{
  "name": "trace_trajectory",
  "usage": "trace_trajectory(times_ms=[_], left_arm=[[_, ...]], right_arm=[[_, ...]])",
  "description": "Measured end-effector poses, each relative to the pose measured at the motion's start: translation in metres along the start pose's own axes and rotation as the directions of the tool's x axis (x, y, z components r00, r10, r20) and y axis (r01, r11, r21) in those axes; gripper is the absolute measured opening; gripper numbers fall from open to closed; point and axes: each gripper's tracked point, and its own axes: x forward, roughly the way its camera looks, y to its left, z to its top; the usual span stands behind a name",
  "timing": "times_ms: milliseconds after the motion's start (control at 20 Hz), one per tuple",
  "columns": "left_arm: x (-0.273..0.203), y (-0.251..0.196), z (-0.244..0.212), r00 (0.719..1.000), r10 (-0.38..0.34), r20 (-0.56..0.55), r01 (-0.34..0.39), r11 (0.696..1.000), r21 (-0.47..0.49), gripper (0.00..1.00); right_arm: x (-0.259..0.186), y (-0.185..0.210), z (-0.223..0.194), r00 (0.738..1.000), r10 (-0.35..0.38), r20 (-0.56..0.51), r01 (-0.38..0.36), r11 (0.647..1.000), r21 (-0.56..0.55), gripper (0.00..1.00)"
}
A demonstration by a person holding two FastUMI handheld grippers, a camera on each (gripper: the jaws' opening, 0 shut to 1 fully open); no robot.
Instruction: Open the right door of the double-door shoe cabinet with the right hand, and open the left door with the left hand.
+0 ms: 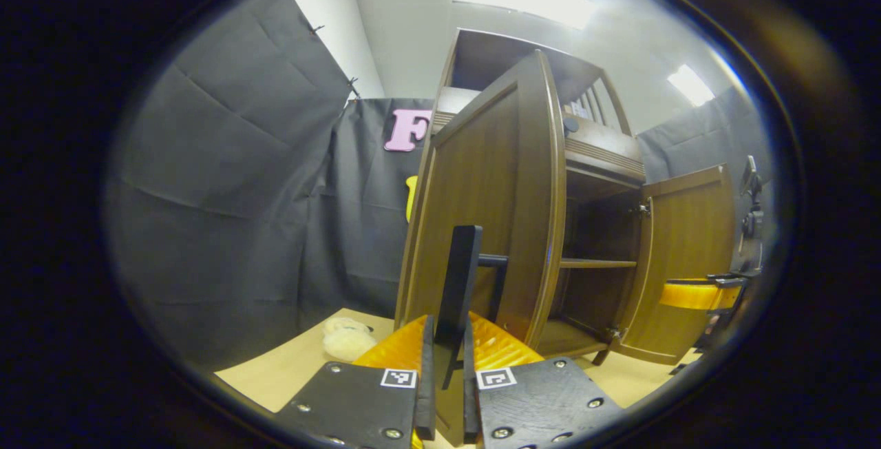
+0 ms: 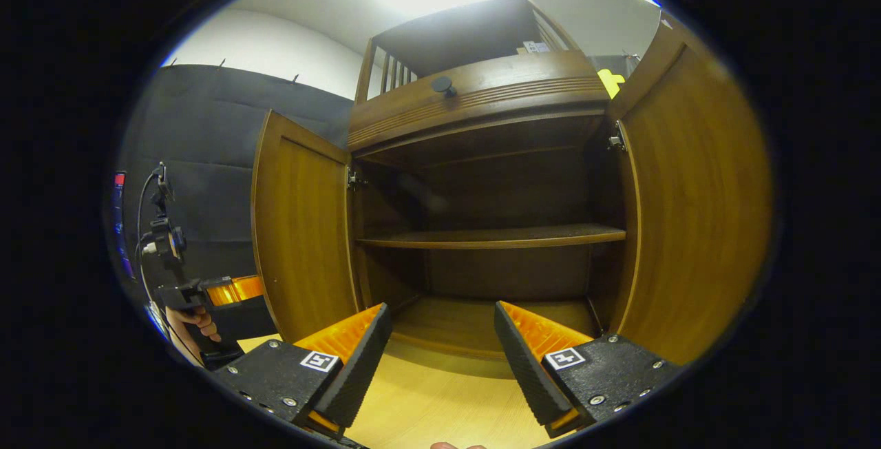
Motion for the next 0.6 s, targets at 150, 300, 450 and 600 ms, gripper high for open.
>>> trace_trajectory(times_ms=[150, 300, 450, 600], left_arm=[[-0.005, 0.008, 0.012, 0.999, 0.028, 0.019, -0.029, 0.997, 0.067, 0.16], [-0.014, 0.012, 0.021, 0.997, 0.076, 0.034, -0.08, 0.992, 0.102, 0.16], [-0.016, 0.011, 0.033, 0.997, 0.067, 0.037, -0.072, 0.985, 0.155, 0.16], [-0.016, 0.019, 0.031, 0.999, 0.025, 0.038, -0.03, 0.989, 0.145, 0.16]], right_arm=[[0.004, 0.002, -0.005, 1.0, -0.016, -0.012, 0.016, 1.0, -0.026, 0.93], [0.007, 0.001, -0.004, 1.0, -0.024, -0.003, 0.024, 1.0, -0.019, 0.93], [0.014, -0.001, -0.007, 0.999, -0.029, -0.015, 0.029, 1.0, 0.0, 0.93], [0.018, -0.003, -0.01, 0.999, -0.039, -0.026, 0.038, 0.999, -0.013, 0.93]])
